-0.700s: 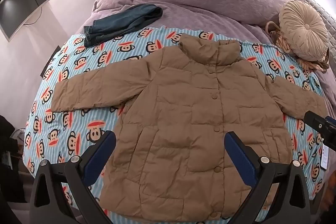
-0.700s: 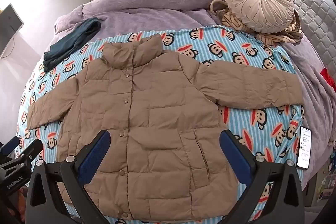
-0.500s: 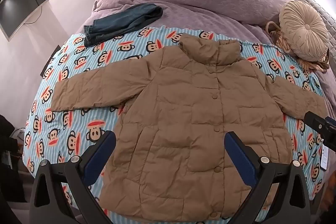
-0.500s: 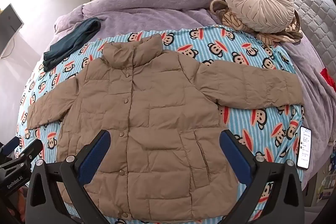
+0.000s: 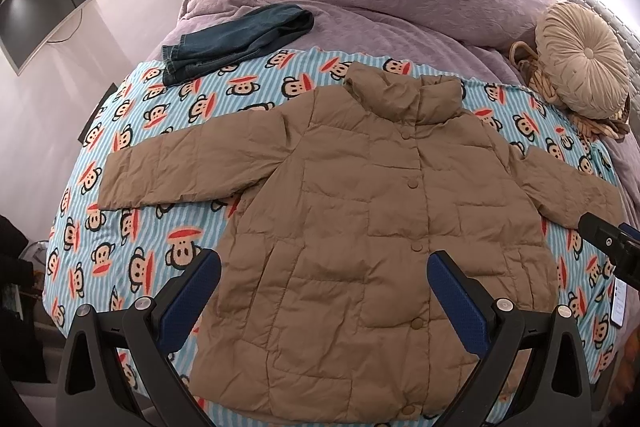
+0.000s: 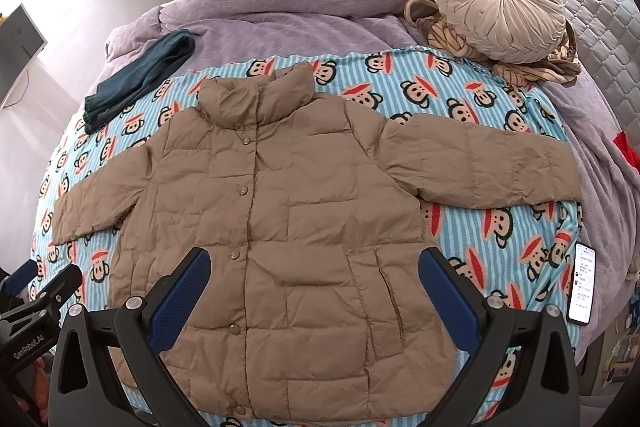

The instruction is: Fold large clothes

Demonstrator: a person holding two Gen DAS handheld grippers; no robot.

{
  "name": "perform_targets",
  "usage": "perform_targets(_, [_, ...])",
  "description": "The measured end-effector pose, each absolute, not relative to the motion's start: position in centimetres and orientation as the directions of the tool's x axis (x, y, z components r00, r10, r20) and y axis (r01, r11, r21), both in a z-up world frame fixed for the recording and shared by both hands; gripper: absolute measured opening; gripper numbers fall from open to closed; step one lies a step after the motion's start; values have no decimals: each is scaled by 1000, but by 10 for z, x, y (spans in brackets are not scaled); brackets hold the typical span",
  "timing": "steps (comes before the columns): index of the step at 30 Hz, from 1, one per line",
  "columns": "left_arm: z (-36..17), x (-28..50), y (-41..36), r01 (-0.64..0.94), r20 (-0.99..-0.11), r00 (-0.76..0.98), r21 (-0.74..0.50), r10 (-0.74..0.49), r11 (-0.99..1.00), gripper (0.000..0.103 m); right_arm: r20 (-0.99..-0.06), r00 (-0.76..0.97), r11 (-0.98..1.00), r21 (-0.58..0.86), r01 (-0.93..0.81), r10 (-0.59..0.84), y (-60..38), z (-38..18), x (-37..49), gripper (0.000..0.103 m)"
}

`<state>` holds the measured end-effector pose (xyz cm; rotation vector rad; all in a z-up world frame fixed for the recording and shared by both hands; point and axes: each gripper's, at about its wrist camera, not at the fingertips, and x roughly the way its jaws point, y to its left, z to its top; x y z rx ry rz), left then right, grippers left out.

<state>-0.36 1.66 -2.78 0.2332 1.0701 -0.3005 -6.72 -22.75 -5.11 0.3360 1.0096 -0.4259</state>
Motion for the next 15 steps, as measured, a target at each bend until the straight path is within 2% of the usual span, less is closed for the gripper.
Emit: perform_targets(15, [-28,-2,18,347,-886,446,38,-129,937,103,-867,454,871,51,489,-204,-228,-49,-66,103])
